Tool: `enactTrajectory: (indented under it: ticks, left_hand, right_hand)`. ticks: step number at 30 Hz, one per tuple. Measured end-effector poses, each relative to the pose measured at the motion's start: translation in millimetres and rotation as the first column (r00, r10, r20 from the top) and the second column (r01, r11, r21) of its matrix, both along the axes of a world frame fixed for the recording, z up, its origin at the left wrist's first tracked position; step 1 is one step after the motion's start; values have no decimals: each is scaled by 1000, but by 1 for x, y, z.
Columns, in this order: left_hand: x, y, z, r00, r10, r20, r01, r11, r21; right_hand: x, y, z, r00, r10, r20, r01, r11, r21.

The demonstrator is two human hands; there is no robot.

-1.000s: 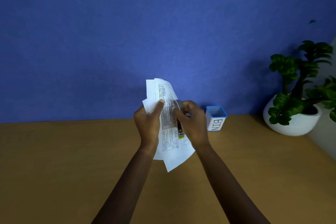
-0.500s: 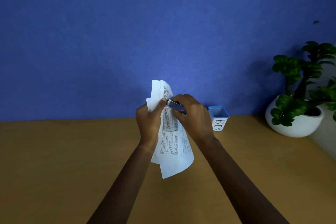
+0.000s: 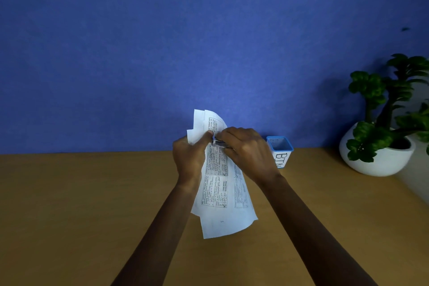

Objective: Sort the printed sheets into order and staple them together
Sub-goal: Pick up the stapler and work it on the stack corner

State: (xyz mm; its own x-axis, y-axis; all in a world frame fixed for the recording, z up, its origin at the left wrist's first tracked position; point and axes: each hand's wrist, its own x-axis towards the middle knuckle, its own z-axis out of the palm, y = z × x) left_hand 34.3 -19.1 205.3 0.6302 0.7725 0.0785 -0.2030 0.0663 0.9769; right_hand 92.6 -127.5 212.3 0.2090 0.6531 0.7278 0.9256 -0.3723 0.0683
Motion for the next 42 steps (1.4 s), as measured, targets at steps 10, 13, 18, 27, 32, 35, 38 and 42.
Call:
enactTrajectory:
  ticks: [10,13,18,27,32,35,38,42]
  left_hand:
    - [0,5,-11,1000,10,27,-6,991,-130]
    - [-2,7,-16,999,8,41,-2,991,-136]
    - [-2,8,-21,1000,8,26,-4,989,-146]
    - [1,13,-24,999,23,32,-18,990,-140]
    - [3,11,-26,999,14,41,-7,989,-146]
    - [4,11,-27,999,13,36,-8,988,-156]
    - [4,9,-28,999,9,32,-4,987,-158]
    - [4,9,-28,999,9,39,-3,988,-156]
  right_hand:
    - [13,-18,-43,836,32,-548,111,968,226]
    - [24,-28,-72,669,-177,-722,337,938,83]
    - [32,-59,-131,352,-298,-887,461,880,-113]
    - [41,-96,-186,26,-462,-886,568,736,-367]
    - [44,-103,-194,-4,-493,-870,550,726,-413]
    - [46,-105,-196,-7,-487,-873,552,726,-410]
    - [46,-106,-198,-1,-490,-872,564,720,-405]
    - [44,-105,-200,26,-497,-868,590,708,-388]
